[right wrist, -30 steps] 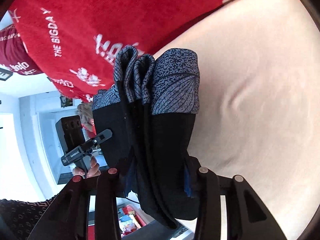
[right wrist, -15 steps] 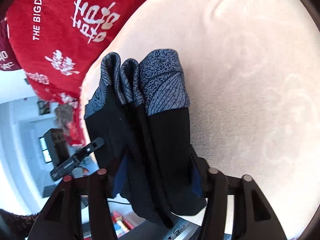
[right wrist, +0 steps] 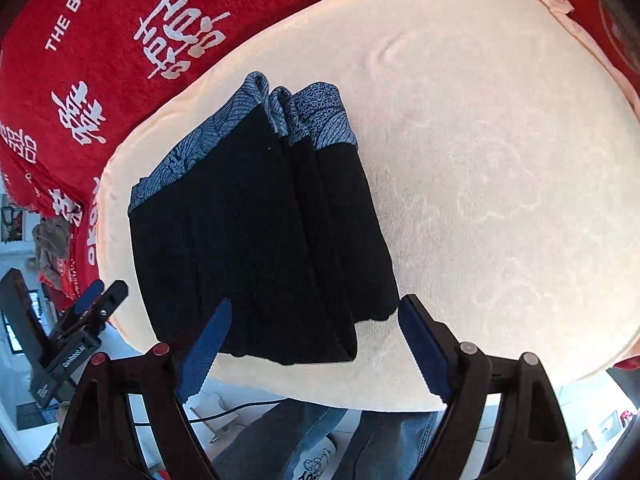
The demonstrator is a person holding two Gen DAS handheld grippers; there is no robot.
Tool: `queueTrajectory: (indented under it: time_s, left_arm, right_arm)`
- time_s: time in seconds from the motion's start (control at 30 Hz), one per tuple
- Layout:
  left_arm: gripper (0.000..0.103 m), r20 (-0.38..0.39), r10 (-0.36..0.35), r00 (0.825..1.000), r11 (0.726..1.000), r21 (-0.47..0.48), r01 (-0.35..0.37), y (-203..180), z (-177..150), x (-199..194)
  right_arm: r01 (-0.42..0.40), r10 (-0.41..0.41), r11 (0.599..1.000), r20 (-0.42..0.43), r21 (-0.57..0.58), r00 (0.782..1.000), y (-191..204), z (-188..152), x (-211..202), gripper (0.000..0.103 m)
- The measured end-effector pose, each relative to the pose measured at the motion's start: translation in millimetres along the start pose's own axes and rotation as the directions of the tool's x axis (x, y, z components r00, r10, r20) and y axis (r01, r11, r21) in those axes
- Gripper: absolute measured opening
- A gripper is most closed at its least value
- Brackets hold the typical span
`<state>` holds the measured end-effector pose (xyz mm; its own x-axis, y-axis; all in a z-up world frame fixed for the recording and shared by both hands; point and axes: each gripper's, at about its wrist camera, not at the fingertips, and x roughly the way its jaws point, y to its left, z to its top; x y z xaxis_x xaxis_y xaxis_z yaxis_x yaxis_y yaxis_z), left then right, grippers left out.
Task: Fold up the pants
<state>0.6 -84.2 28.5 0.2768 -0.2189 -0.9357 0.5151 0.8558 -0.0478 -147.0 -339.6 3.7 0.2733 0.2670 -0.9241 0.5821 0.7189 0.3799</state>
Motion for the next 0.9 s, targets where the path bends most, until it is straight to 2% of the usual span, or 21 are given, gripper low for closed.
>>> queueTrajectory:
  time_s: [0.07, 0.2, 0.33, 0.37, 0.6, 0.8, 0.9]
  left_arm:
    - [0.103, -0.016, -0.009, 1.000, 1.000, 0.003, 0.009, -1.4, -2.3, -14.6]
    - [0.103, -0.016, -0.020, 1.000, 1.000, 0.014, 0.020, -5.5, -8.8, -45.8]
    - [0.103, -0.019, 0.008, 1.000, 0.999, 0.045, -0.007, -12.9, -14.8, -72.3]
    - [0.103, -0.020, 0.018, 1.000, 0.999, 0.047, -0.017, -12.4, -16.3, -78.3]
    - [0.103, -0.075, 0.033, 0.997, 0.996, 0.081, -0.027, -7.0, -38.1, -112.8]
    - [0.103, -0.071, 0.033, 0.997, 0.995, 0.096, -0.026, 0.9, -48.7, -133.1]
    - [0.103, -0.059, 0.036, 0.998, 0.994, 0.104, -0.030, 3.2, -50.0, -140.5]
  right_arm:
    - [-0.002, 0.003, 1.000, 0.022, -0.020, 1.000, 16.6, -11.0, -11.9, 0.093]
    - [0.023, -0.021, 0.996, 0.034, -0.083, 0.999, 51.2, -33.1, -37.3, 0.093]
    - [0.157, -0.151, 0.978, 0.057, -0.137, 0.987, 76.2, -54.1, -58.6, 0.093]
    - [0.187, -0.180, 0.973, 0.059, -0.137, 0.982, 80.7, -58.3, -62.3, 0.093]
    - [0.261, -0.246, 0.955, 0.112, -0.139, 0.963, 107.6, -85.0, -95.3, 0.093]
    - [0.282, -0.268, 0.954, 0.133, -0.100, 0.954, 124.6, -98.2, -109.0, 0.093]
    - [0.311, -0.292, 0.944, 0.159, -0.109, 0.943, 136.5, -102.2, -116.8, 0.093]
